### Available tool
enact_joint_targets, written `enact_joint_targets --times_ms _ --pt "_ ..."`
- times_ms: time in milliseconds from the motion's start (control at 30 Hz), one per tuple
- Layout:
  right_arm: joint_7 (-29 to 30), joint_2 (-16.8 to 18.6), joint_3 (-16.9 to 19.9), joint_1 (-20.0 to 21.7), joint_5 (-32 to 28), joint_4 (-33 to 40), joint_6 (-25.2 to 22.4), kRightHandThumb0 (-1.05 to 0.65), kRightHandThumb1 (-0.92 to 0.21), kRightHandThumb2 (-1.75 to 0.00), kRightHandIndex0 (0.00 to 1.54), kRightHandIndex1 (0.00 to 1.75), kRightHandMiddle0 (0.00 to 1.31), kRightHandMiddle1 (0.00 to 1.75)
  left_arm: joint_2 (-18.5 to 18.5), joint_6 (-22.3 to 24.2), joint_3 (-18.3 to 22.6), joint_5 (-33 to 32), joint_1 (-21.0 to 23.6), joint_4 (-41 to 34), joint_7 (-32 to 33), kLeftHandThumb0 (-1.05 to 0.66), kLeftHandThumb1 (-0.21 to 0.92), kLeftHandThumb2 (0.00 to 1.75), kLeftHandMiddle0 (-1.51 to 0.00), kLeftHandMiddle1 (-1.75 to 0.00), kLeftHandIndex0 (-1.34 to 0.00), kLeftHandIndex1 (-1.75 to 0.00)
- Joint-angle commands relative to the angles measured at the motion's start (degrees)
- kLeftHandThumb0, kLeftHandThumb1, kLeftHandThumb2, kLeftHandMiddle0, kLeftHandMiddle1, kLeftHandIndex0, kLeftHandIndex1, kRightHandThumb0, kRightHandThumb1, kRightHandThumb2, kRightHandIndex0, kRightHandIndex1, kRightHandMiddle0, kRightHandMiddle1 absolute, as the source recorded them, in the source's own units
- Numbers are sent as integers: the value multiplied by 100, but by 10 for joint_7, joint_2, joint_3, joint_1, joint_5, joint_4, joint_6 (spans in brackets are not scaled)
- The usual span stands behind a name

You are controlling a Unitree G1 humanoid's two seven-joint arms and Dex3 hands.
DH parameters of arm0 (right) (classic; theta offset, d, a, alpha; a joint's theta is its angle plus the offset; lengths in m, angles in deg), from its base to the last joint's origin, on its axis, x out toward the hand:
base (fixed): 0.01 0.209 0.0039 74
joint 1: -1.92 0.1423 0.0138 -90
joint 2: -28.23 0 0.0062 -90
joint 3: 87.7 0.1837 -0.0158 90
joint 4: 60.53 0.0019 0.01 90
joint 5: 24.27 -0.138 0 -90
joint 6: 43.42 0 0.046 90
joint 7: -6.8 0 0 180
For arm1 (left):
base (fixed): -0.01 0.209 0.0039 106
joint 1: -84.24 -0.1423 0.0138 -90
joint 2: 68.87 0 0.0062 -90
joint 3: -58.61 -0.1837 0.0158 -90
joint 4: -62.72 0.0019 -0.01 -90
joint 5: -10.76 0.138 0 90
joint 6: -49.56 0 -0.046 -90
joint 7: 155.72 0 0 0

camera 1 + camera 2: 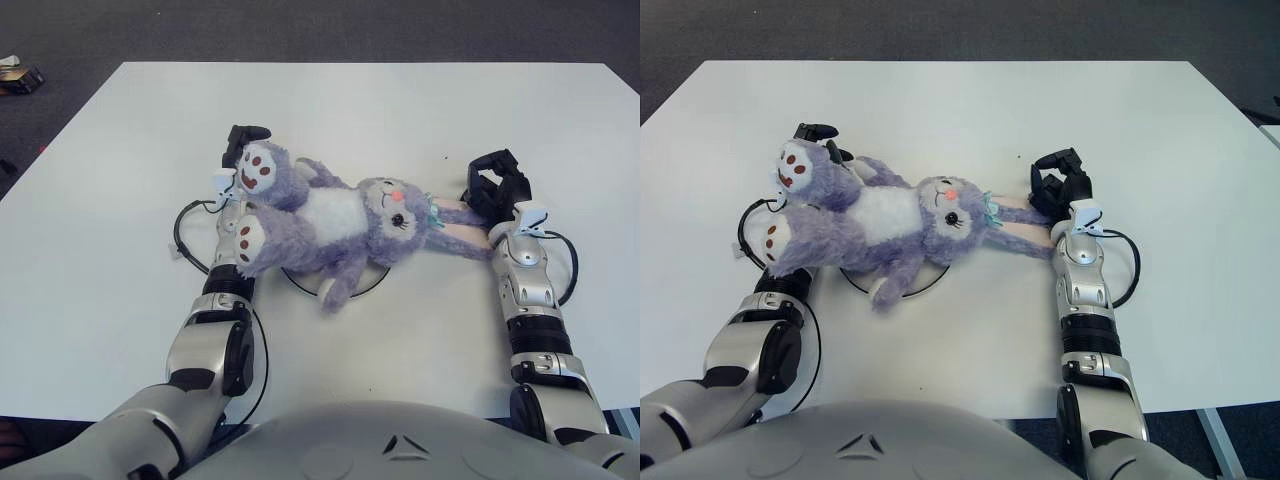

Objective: Put the doll into the plate.

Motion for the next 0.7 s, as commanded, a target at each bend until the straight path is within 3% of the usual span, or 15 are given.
enact_joint_targets --times_ms 0,667 --pt "7 6 -1 -29 12 -17 -33 -38 -73 -78 80 175 32 175 -2 17 2 0 -31 15 6 -1 45 117 -51 -175 -31 -173" --pt "14 10 2 -37 13 8 -53 -38 -74 -76 78 175 32 175 0 20 8 -4 -29 18 11 -1 43 118 -52 -175 -32 -172"
